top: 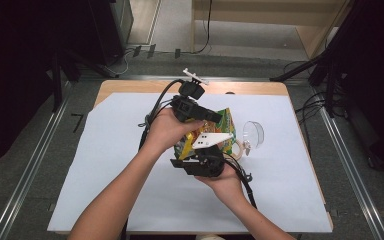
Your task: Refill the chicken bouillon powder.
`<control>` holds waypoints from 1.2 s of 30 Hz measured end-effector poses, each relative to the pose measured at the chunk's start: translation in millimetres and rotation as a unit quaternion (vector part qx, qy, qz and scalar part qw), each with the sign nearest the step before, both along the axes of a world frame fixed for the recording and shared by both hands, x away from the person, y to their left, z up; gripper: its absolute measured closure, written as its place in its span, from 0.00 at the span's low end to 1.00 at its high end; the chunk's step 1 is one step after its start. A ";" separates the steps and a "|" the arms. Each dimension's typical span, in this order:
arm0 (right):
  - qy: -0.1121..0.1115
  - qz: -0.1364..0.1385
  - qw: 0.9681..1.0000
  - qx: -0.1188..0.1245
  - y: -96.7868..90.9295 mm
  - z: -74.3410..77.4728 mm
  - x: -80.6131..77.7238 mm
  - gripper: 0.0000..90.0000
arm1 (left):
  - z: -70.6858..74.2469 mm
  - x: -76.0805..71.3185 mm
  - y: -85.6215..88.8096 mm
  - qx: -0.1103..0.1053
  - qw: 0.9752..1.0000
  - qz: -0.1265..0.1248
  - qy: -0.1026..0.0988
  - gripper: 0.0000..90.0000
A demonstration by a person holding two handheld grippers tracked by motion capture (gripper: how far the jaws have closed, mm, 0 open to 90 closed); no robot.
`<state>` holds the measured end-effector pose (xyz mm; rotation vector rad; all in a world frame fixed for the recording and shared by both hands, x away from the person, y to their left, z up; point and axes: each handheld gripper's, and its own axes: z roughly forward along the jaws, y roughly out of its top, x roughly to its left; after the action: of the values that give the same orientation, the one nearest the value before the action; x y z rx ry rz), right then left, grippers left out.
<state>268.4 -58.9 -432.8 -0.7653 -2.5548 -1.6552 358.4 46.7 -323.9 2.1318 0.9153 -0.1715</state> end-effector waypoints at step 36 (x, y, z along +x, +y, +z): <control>0.008 -0.005 1.000 -0.005 -0.9 0.7 1.4 0.80 | -3.1 5.2 0.5 -0.015 1.000 0.000 0.010 0.88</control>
<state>269.8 -59.8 -432.1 -0.7882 -2.5550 -1.6341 363.7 47.2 -327.0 2.1061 0.9187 -0.2044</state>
